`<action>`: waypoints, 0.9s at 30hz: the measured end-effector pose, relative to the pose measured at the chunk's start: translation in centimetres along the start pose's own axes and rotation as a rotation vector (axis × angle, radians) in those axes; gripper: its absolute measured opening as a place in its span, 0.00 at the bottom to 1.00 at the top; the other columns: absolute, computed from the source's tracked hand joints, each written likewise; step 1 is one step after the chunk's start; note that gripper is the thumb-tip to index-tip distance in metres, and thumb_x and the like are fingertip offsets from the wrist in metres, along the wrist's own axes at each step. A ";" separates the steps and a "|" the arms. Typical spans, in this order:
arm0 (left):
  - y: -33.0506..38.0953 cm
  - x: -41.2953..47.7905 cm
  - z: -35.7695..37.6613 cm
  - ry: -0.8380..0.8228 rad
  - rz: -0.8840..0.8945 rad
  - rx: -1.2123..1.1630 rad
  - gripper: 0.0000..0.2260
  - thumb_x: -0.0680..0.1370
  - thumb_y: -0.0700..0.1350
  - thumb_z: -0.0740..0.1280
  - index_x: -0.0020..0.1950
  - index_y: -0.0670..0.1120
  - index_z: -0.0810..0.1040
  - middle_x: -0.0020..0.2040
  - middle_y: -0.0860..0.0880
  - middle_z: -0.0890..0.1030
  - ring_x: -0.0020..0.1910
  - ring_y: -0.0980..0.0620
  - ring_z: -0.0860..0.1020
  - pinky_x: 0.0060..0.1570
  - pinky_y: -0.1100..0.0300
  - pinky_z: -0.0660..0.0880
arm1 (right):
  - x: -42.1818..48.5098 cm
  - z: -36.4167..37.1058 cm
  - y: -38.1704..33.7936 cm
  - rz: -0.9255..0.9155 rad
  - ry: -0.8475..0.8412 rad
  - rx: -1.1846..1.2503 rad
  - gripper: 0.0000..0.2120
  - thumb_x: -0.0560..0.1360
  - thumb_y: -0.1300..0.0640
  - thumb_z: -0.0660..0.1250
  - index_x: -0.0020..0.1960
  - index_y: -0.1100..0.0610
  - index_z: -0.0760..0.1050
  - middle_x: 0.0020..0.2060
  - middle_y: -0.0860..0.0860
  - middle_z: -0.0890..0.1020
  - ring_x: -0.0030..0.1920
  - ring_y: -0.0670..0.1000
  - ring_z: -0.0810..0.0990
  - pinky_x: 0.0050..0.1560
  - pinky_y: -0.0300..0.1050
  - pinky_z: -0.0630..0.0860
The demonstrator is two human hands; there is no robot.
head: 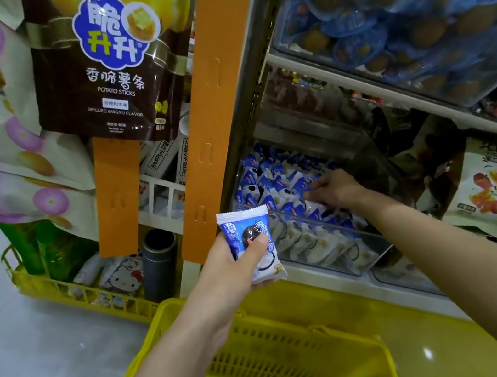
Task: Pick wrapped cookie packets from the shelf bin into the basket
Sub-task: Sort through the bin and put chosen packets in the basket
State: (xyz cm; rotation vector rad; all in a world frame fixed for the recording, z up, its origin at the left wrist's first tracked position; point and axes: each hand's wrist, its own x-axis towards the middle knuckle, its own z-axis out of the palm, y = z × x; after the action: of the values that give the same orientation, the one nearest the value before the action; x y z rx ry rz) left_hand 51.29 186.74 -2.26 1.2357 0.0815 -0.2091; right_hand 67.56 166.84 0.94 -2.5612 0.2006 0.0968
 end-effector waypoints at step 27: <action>-3.5 -1.1 1.8 -0.041 0.062 0.152 0.08 0.78 0.41 0.64 0.56 0.48 0.73 0.52 0.50 0.81 0.47 0.62 0.80 0.42 0.73 0.74 | -14.6 4.8 1.6 -0.294 -0.211 0.670 0.06 0.72 0.64 0.68 0.50 0.62 0.77 0.37 0.51 0.81 0.34 0.40 0.78 0.36 0.32 0.75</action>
State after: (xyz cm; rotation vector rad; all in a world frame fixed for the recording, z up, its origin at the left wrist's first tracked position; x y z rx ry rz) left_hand 49.39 184.10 -4.73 1.3822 -0.0083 -0.1897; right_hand 52.80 169.91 -2.32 -1.8703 -0.1977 0.1558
